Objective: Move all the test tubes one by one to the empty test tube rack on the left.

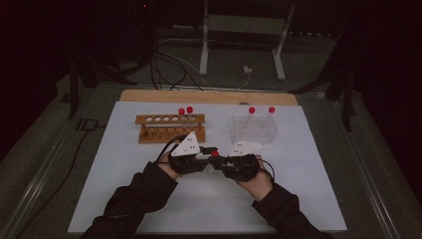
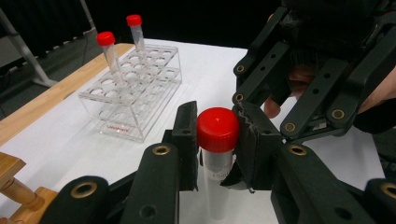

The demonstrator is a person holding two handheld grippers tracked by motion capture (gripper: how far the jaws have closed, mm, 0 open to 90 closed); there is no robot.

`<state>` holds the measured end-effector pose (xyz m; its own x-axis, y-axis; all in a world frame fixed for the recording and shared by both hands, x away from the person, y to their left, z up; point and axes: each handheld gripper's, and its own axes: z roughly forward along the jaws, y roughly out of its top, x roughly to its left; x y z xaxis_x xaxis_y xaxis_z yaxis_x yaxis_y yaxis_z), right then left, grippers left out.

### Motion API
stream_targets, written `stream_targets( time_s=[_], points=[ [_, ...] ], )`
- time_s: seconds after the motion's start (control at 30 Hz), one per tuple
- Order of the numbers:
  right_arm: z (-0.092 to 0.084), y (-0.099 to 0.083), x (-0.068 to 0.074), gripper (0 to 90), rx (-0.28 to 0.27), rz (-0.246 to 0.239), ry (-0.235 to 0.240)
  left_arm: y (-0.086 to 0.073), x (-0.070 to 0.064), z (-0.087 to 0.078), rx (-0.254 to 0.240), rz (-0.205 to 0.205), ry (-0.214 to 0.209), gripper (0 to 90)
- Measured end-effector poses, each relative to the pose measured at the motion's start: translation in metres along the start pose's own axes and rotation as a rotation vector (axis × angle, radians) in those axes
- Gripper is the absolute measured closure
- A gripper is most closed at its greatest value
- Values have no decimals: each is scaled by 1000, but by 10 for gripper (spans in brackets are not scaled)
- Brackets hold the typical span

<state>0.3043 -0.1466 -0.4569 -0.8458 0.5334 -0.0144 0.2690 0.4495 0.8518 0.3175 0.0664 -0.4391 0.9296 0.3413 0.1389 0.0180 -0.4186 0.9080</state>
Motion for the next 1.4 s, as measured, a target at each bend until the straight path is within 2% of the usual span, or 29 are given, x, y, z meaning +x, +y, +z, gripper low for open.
stream_targets(
  time_s=[0.2, 0.5, 0.73, 1.23, 1.37, 1.4],
  points=[
    [-2, 0, 0, 739, -11, 1, -2, 3, 0, -2, 1, 3, 0, 716],
    [-14, 1, -2, 589, -40, 1, -36, 4, 4, -17, 10, 1, 25, 717],
    [-20, -3, -6, 426, -51, 12, -59, 4, 10, -35, 18, 0, 62, 717],
    [-23, -2, -12, 35, -62, 89, -113, 7, 29, -68, 27, -18, 153, 717],
    [-23, -2, -13, 5, -65, 96, -129, 9, 38, -76, 24, -33, 182, 717],
    [-23, -2, -13, 0, -65, 95, -117, 10, 40, -78, 24, -33, 193, 717]
  ],
)
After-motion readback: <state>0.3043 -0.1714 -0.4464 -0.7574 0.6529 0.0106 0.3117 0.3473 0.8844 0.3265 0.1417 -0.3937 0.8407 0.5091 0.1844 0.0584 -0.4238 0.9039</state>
